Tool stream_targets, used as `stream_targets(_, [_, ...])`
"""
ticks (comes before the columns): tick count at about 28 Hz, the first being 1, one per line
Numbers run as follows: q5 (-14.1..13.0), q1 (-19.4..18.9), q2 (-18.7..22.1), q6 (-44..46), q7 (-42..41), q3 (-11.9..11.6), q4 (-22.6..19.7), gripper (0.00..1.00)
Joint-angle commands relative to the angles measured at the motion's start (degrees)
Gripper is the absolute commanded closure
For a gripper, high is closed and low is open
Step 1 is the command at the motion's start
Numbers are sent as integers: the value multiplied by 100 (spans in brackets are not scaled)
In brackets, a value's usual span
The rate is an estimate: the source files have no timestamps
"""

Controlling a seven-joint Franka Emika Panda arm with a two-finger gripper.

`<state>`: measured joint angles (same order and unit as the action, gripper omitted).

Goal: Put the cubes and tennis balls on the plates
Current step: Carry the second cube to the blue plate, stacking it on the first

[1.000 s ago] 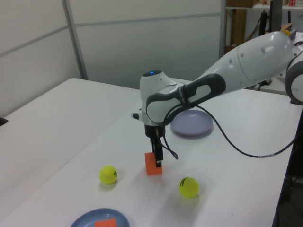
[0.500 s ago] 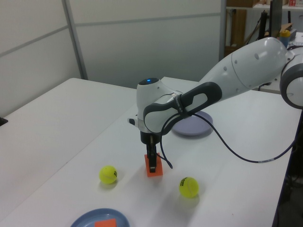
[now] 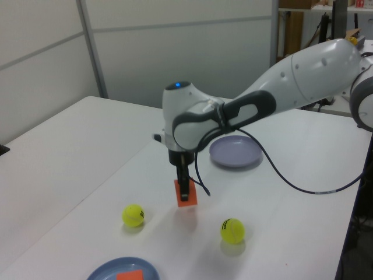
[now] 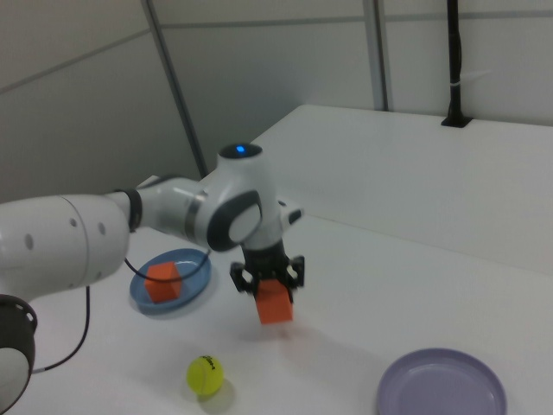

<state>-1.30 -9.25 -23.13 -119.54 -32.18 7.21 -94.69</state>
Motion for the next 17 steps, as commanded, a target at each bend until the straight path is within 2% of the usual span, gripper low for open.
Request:
stream_targets(1, [86,-95,185,256,983,376,336,100])
stream_targets(5, [95,-130,265,256,1520,597,399,100])
stream_targets(9, [182,-148,300,230,2162,939,557,100])
stream_targets(10, [339,-148,300,221,2468,1114,566,100])
stream_targets(13, [639,-200,282,203,2953,1370,592,100])
stream_targets(15, [858,-375,265,186,3321,1476,592,100])
stream_targets(17, [921,-542,256,186,3525,1476,592,100])
